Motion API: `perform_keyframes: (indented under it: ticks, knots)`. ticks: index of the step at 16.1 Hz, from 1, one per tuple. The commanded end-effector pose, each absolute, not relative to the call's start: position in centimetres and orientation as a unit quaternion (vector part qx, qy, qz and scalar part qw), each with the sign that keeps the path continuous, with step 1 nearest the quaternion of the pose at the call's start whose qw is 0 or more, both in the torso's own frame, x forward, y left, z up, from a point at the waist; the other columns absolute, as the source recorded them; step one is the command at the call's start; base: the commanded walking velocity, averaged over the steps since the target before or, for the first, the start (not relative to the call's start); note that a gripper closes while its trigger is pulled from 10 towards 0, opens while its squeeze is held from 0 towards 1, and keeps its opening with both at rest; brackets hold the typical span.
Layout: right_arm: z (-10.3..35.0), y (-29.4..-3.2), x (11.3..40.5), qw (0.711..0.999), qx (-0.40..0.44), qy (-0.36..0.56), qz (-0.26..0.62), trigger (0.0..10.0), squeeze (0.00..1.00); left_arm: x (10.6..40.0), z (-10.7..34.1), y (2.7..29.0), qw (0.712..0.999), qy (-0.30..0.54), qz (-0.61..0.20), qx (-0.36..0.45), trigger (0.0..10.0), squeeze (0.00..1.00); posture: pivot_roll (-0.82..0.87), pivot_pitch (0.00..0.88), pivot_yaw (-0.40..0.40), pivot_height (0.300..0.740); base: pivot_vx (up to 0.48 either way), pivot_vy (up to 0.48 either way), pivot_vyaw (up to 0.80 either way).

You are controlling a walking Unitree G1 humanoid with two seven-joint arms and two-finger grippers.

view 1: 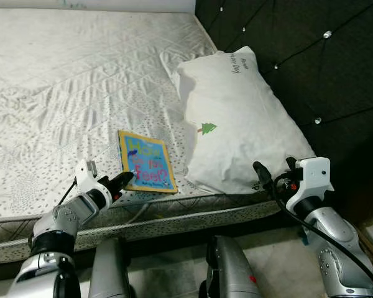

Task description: Clean up the room

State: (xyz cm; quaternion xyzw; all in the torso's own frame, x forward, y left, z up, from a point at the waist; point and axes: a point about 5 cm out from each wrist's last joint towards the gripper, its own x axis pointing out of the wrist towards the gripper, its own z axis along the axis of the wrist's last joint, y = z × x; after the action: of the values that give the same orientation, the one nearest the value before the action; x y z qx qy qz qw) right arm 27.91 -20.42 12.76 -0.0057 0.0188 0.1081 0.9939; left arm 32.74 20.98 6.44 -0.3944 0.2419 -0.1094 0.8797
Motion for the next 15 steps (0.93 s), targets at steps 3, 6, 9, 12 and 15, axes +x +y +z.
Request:
perform_keyframes:
  ticks: [3, 6, 9, 12, 15]
  knots:
    - [13.4, -21.0, 27.8, 0.994, -0.015, 0.016, 0.106, 10.0, 0.0, 33.6, 7.1, 20.9, 0.88, 0.234, -0.119, -0.395, 10.0, 0.0, -0.17, 0.128, -0.108, 0.563, 0.0, 0.0, 0.0]
    - [13.3, -20.7, 27.8, 0.994, -0.016, 0.016, 0.11, 10.0, 0.0, 34.4, 7.6, 19.9, 0.872, 0.23, -0.137, -0.41, 10.0, 0.0, -0.17, 0.13, -0.112, 0.563, 0.0, 0.0, 0.0]
    - [13.6, -20.6, 27.9, 0.993, -0.021, 0.013, 0.115, 10.0, 0.0, 34.7, 7.9, 19.1, 0.867, 0.235, -0.16, -0.409, 10.0, 0.0, -0.18, 0.131, -0.113, 0.563, 0.0, 0.0, 0.0]
    - [13.7, -20.8, 28.0, 0.993, -0.022, 0.012, 0.112, 10.0, 0.0, 35.0, 8.1, 18.8, 0.866, 0.238, -0.168, -0.406, 10.0, 0.0, -0.18, 0.134, -0.111, 0.563, 0.0, 0.0, 0.0]
    - [13.6, -20.6, 28.0, 0.993, -0.021, 0.012, 0.112, 10.0, 0.0, 35.1, 8.4, 17.7, 0.86, 0.243, -0.199, -0.401, 10.0, 1.0, -0.18, 0.135, -0.111, 0.563, 0.0, 0.0, 0.0]
